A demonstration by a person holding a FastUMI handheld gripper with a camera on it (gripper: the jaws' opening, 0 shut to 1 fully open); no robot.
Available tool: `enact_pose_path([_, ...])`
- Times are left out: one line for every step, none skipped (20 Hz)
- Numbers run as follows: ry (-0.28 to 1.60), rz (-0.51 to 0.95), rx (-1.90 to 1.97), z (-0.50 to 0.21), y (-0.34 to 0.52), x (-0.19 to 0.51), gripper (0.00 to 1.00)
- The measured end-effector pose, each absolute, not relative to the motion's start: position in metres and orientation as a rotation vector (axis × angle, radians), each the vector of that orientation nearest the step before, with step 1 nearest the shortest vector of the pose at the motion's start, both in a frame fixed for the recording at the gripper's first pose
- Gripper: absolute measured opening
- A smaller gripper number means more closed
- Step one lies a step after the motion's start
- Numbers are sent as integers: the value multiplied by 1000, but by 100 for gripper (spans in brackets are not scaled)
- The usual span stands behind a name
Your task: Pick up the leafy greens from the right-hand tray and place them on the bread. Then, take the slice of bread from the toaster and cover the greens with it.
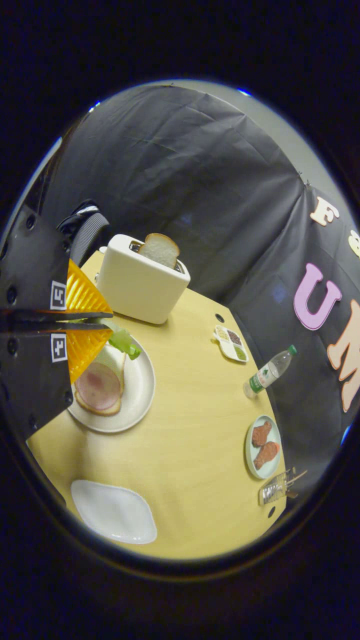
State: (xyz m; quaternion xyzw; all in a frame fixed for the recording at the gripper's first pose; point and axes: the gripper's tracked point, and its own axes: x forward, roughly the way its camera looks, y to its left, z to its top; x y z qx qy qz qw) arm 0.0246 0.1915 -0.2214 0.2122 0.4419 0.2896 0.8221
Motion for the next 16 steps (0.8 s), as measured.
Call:
enact_pose_path([945,608,453,-228,193,26,3])
enact_pose_path([950,594,439,-236,193,28,3])
enact_pose_path([959,576,414,-246,191,29,4])
enact_pose_path([965,555,380,-255,188,30,4])
enact_pose_path([971,531,342,-264,181,33,4])
enact_pose_path([977,508,306,-272,174,34,4])
enact_pose_path([983,493,277,-277,169,33,4])
enact_pose_path([984,475,249,-282,163,34,4])
enact_pose_path([985,459,225,-287,159,36,4])
enact_pose_path([988,442,201,-293,155,37,4])
enact_pose_path([991,425,178,-297,150,38,4])
enact_pose_path([994,409,156,-303,146,39,4])
enact_pose_path([998,397,137,-307,144,40,4])
enact_pose_path([1001,388,119,-312,142,40,4])
enact_pose_path([1008,383,102,-316,140,39,4])
enact_pose_path([1013,374,88,-319,139,39,4])
